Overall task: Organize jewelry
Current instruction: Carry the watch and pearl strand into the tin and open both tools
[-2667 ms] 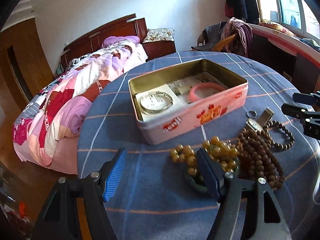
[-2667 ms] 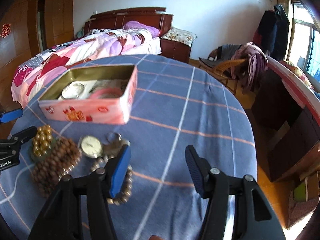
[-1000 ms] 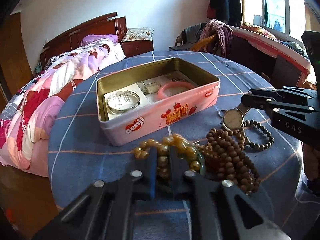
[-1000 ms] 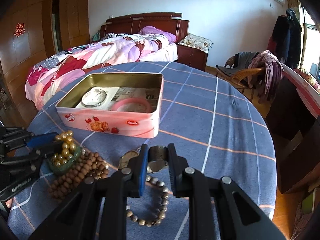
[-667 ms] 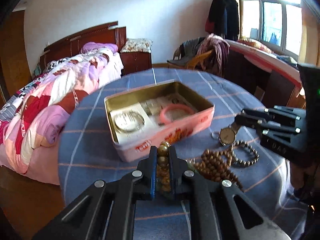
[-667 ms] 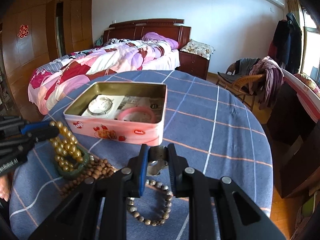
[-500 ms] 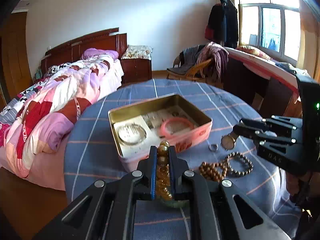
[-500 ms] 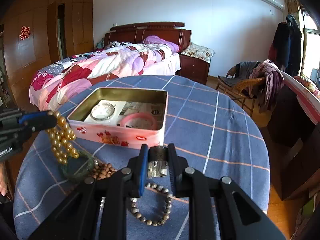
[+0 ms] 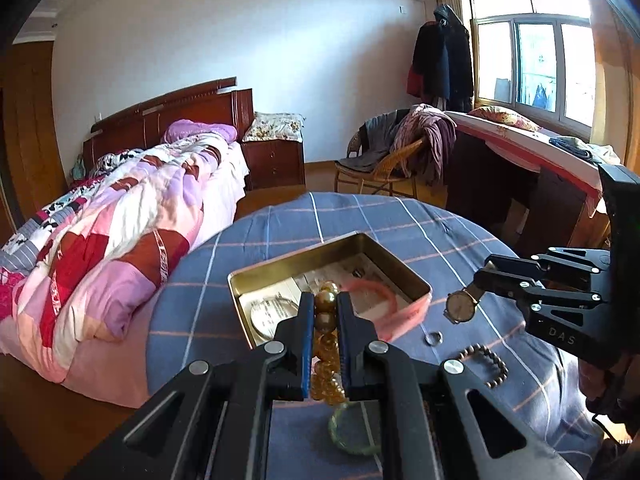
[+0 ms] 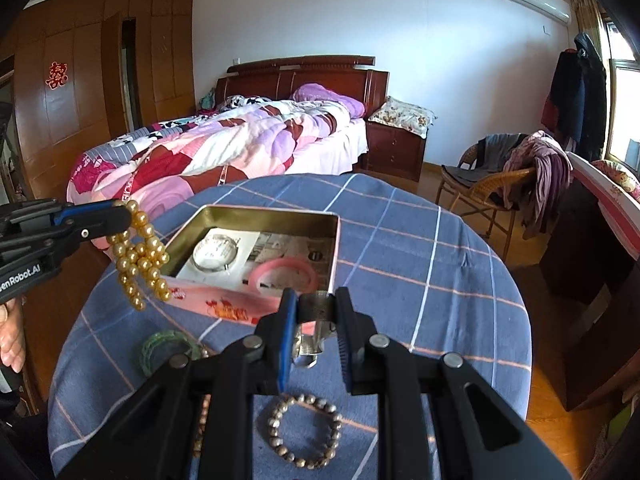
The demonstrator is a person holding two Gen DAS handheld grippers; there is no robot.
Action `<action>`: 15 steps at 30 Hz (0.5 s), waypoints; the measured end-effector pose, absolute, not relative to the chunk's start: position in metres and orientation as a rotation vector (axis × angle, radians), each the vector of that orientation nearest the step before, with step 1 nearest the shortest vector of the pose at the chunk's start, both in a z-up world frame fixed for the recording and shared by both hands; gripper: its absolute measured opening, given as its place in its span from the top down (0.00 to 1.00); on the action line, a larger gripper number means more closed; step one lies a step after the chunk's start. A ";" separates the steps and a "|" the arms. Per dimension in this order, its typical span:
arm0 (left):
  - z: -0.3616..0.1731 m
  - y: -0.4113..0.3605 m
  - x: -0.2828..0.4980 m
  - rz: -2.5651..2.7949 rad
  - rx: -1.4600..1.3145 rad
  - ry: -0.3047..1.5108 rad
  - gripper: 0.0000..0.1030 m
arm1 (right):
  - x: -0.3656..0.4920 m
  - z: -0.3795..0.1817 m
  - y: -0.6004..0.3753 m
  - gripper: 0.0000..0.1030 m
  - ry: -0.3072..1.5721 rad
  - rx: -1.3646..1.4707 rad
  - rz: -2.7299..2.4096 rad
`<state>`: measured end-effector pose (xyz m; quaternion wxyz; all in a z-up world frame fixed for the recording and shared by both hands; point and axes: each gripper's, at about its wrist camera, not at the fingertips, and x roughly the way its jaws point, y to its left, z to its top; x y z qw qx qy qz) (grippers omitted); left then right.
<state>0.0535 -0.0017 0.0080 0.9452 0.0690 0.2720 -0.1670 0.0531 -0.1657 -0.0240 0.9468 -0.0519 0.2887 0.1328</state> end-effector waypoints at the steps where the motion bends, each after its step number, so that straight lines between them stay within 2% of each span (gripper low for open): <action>1: 0.009 -0.002 0.056 -0.335 0.147 0.550 0.90 | 0.055 -0.022 -0.165 0.79 0.584 -0.110 0.269; 15: 0.008 0.007 0.109 -0.266 0.188 0.553 0.90 | 0.094 -0.002 -0.143 0.79 0.556 -0.142 0.307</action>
